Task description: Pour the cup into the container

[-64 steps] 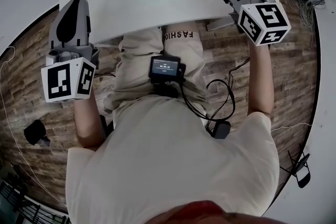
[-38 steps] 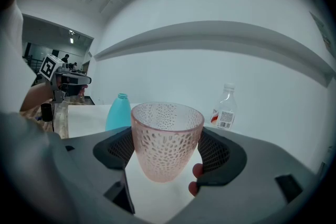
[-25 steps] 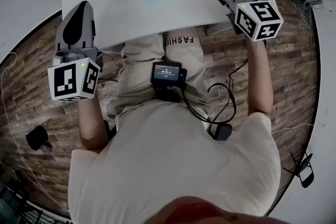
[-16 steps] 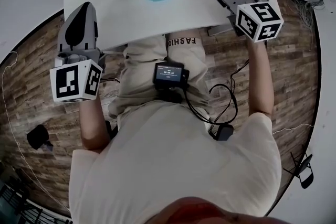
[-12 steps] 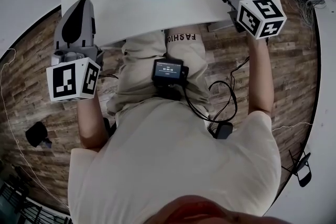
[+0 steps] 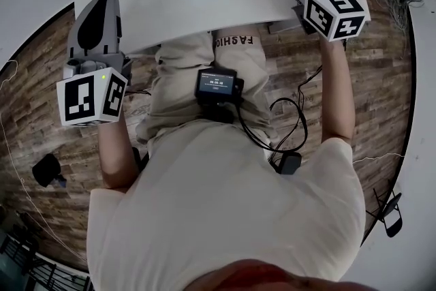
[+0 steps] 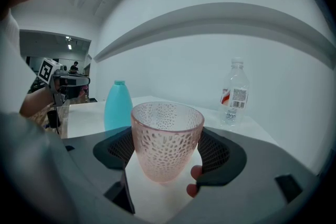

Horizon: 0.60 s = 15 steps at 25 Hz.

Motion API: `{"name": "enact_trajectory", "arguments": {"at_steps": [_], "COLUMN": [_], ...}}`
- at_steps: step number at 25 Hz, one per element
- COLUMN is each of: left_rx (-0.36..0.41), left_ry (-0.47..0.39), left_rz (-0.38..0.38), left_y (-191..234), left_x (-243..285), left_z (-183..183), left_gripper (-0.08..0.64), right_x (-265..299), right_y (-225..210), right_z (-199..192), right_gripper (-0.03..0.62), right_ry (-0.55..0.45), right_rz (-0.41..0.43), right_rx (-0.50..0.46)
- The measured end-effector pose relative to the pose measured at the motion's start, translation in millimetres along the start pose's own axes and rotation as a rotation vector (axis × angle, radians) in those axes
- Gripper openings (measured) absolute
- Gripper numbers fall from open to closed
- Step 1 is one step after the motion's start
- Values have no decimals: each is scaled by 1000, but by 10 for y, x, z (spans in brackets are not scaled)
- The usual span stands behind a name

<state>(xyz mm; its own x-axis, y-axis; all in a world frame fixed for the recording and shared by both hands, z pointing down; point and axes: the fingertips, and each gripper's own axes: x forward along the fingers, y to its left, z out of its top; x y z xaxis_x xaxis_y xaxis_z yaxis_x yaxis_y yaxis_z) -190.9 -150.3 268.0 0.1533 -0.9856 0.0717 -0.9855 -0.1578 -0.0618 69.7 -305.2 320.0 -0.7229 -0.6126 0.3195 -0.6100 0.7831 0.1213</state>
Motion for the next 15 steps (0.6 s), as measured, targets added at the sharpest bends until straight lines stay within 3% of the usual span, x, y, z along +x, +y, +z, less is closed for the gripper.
{"name": "enact_trajectory", "arguments": {"at_steps": [15], "left_rx": [-9], "left_ry": [15], "left_rz": [-1], "left_y": [-28], "left_x": [-20], "left_z": [-91], "left_gripper": [11], "right_x": [69], "right_y": [-42], "right_z": [-170], "right_gripper": [370], "right_ry": [25], "right_rz": [-9], "right_rx": [8]}}
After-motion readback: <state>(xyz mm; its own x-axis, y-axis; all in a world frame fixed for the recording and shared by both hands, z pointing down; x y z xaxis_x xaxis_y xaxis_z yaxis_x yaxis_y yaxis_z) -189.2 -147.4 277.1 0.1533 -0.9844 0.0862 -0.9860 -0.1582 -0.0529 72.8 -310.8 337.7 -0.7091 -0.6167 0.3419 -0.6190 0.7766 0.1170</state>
